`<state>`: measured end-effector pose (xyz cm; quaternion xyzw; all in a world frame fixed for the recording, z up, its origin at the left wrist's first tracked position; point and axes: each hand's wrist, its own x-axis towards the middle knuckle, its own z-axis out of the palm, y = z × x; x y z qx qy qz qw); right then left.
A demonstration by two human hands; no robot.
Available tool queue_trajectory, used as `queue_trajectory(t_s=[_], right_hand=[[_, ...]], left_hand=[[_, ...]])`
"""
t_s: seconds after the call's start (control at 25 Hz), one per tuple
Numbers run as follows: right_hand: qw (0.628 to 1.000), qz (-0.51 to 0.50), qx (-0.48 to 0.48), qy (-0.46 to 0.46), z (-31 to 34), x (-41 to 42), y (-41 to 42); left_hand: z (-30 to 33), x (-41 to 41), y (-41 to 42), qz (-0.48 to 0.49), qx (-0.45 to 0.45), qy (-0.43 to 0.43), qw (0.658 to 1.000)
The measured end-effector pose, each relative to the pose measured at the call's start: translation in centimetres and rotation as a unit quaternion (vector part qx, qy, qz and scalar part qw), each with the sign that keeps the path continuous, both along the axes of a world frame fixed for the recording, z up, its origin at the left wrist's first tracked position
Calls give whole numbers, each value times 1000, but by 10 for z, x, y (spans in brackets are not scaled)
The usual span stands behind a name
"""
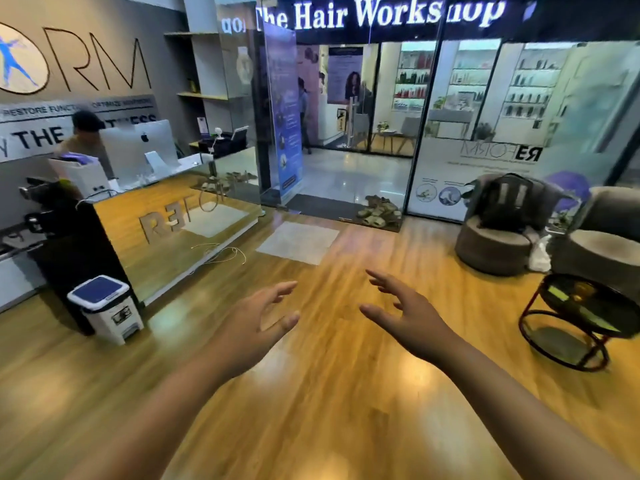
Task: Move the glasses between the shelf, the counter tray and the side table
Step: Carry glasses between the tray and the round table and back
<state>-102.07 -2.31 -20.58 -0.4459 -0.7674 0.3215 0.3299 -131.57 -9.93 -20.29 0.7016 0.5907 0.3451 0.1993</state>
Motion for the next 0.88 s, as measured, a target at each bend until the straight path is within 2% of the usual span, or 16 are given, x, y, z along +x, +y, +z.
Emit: queue_trajectory(t_s=[0.16,0.36,0.6,0.88], right_hand=[[996,-91,8,-2,6,23,47],[984,-177,12,1,-3,74,122],[972,-231,-22,17,-20,168,228],[961,-275,-30,7,-8,292,340]], left_hand=[[3,13,95,-70,2,-20,997],[1,90,221,-155,2,-37,987],[-17,190,348,-221,-25,-11,975],[-12,300,498,-242,-18,-21,970]])
